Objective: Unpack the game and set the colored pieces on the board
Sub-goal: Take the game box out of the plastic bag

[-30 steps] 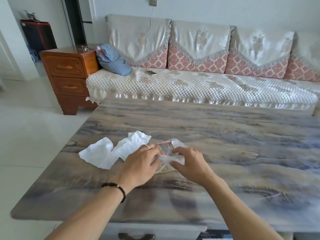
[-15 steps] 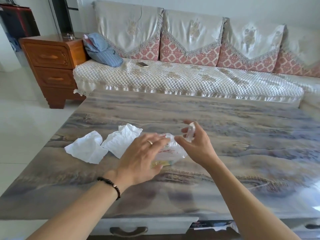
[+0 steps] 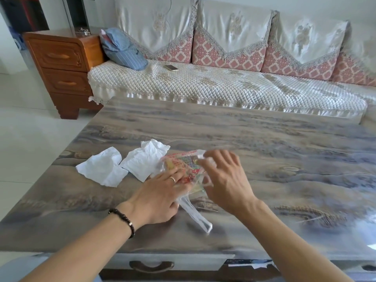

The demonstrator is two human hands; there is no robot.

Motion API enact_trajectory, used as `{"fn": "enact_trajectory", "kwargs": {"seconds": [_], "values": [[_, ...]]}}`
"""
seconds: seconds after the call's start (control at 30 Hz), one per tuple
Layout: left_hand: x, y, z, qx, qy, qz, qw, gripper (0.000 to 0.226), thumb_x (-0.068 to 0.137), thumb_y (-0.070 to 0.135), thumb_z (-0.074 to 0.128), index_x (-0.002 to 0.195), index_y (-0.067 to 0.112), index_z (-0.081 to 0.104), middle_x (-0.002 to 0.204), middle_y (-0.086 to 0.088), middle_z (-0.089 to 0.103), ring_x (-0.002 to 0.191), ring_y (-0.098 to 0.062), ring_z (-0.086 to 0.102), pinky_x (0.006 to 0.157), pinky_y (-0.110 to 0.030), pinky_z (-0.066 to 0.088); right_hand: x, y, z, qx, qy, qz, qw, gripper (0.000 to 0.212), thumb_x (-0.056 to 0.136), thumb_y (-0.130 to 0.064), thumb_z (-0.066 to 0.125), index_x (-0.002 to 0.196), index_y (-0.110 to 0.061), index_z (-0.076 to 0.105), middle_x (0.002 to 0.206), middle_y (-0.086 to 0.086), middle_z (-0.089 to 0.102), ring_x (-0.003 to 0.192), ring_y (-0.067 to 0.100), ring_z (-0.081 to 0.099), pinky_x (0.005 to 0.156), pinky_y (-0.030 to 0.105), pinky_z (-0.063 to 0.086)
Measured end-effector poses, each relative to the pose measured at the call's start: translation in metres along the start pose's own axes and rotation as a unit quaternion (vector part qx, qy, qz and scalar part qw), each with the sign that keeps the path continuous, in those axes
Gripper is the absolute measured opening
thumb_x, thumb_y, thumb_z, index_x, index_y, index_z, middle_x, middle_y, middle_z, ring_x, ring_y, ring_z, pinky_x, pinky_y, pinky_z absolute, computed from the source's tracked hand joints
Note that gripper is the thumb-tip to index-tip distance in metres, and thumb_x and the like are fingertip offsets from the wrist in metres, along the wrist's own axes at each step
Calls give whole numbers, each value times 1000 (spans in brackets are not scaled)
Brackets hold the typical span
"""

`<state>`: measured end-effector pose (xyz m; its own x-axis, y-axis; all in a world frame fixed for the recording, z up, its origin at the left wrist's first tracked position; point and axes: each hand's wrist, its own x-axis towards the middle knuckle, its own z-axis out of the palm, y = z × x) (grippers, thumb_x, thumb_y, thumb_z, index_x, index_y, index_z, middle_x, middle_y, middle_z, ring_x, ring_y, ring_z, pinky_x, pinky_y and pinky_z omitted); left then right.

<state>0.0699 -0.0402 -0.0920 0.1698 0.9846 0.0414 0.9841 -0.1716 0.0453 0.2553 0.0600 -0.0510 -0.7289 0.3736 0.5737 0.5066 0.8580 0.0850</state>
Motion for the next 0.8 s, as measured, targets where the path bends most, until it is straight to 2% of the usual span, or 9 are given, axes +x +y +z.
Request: {"fn": "enact_trajectory", "kwargs": {"seconds": [0.1,0.2,0.3,0.33,0.4,0.47,0.53,0.63,0.8], "values": [[1,-6,4,-27,3,-18,999,79,86,56,49,149,45,1,162,0,-4,149,-17,-8,121,-38,9,-15,-1,17,-27,-152,-50,987,26,67,-44,67,87,-28,70,88,-7,60,83,18,54,84,37,45],[1,-14,2,-121,-33,-68,990,109,67,89,43,152,38,1,156,8,-18,145,-9,-20,120,-31,-1,-13,-1,12,50,-233,33,971,56,80,-73,36,102,-33,69,83,-11,58,78,14,52,88,34,40],[7,-22,7,-286,25,-120,950,111,64,96,22,152,29,22,161,6,-2,146,-4,-5,120,-34,13,-2,3,4,182,-294,124,930,76,76,-86,23,119,-36,61,98,-5,61,89,16,58,81,34,43],[10,-25,11,-323,68,-146,933,103,70,92,20,149,27,33,161,6,9,145,-1,6,117,-31,19,3,5,6,222,-289,162,917,78,77,-85,20,111,-30,64,96,-2,63,90,19,59,79,35,44],[18,-29,18,-317,142,-179,920,77,85,75,36,141,23,47,155,5,28,140,-3,27,109,-26,31,15,10,17,244,-255,244,903,66,89,-70,23,90,-17,62,84,3,64,84,25,58,77,39,44],[25,-31,21,-264,160,-172,936,66,86,57,57,139,20,45,150,5,31,136,-11,37,104,-28,37,28,13,34,191,-239,287,908,45,97,-49,33,93,-13,60,87,6,66,87,30,60,79,41,47],[32,-31,23,-235,150,-162,947,76,80,54,66,143,21,38,152,3,24,137,-13,34,103,-32,40,41,14,49,151,-254,318,901,35,96,-41,39,106,-12,56,100,9,67,94,33,60,82,42,48],[45,-35,23,-246,137,-164,946,93,72,53,72,147,26,25,157,-1,16,143,-14,22,107,-31,37,59,14,59,160,-272,356,880,45,87,-48,56,115,-14,47,110,8,62,103,31,57,81,38,44],[62,-45,15,-253,88,-189,945,114,65,50,81,151,23,11,145,-4,34,132,-20,33,102,-29,38,77,30,62,274,-296,402,822,69,67,-44,80,118,-19,41,108,-3,52,98,16,54,76,32,51]]}}
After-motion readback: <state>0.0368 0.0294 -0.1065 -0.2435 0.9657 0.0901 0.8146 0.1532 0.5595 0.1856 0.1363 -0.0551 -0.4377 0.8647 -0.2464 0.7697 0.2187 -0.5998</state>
